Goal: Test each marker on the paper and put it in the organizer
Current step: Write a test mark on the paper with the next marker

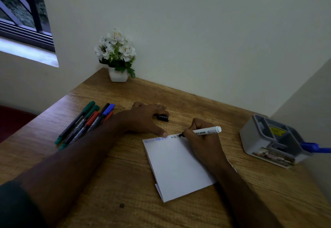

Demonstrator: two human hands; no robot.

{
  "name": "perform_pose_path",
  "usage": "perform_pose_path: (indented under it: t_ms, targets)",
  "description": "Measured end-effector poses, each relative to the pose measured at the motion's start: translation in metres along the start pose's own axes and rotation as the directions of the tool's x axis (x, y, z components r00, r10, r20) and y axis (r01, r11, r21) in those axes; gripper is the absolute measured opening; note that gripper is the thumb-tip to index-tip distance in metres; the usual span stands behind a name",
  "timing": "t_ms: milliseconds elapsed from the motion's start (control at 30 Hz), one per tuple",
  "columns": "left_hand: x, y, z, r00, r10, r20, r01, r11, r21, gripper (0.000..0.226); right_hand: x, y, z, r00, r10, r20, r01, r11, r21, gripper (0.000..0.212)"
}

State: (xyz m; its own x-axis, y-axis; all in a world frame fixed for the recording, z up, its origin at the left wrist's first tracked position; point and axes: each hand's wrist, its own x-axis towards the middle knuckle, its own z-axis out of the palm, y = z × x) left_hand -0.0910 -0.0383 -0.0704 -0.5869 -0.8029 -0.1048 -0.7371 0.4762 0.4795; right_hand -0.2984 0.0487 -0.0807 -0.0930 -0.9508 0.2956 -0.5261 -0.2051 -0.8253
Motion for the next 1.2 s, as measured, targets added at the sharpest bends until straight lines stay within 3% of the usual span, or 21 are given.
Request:
perform_pose_path:
  t_ms: [633, 800, 933, 1200]
  targets:
    - [0.0, 0.001, 0.0, 1.0, -0.015, 0.002, 0.015, 1.0, 0.011, 0.087, 0.0, 0.001, -0.002, 0.999, 0.025, -0.038, -0.025, 1.0, -0.008, 0.027]
    - [-0.004, 0.008, -0.004, 1.0, -0.02, 0.013, 0.02, 1.0, 0.008, 0.086, -0.004, -0.002, -0.012, 0.998, -0.006, -0.062, 0.011, 0.997, 0.08, 0.015]
    - [-0.004, 0.007, -0.004, 1.0, -0.022, 0.016, 0.022, 1.0, 0.001, 0.086, -0.003, 0.003, -0.018, 0.998, -0.048, -0.046, 0.049, 0.999, 0.016, 0.017]
    - [-0.002, 0.002, -0.001, 1.0, -0.028, 0.005, 0.028, 1.0, -0.002, 0.088, -0.008, 0.006, -0.02, 1.0, -0.002, -0.004, 0.002, 0.995, 0.099, 0.027]
